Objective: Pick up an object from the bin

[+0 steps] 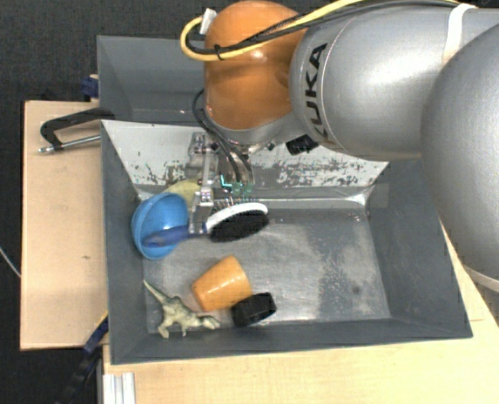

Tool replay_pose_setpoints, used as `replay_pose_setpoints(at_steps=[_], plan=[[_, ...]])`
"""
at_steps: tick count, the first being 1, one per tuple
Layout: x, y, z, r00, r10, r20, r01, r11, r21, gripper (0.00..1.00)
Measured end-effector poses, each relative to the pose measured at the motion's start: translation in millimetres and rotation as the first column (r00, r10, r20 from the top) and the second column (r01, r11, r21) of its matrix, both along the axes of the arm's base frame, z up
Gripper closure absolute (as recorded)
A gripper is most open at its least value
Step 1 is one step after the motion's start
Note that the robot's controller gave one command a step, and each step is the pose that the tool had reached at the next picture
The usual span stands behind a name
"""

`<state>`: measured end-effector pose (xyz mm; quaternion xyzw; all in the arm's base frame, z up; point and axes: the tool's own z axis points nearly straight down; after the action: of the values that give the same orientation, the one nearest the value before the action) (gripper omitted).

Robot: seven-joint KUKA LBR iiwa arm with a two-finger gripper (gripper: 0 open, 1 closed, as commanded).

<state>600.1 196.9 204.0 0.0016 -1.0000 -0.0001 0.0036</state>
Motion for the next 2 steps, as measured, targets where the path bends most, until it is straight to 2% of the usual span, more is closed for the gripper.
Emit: replay_pose_setpoints(at_steps=[1, 2], plan=[[-10.2, -32.5, -131.4, 0.966, 0.258, 0.014, -0.258, 0.966, 0.002, 0.0], [-9.7, -31.9, -130.0, 0.966, 0.257, 0.015, -0.257, 0.966, 0.003, 1.0]])
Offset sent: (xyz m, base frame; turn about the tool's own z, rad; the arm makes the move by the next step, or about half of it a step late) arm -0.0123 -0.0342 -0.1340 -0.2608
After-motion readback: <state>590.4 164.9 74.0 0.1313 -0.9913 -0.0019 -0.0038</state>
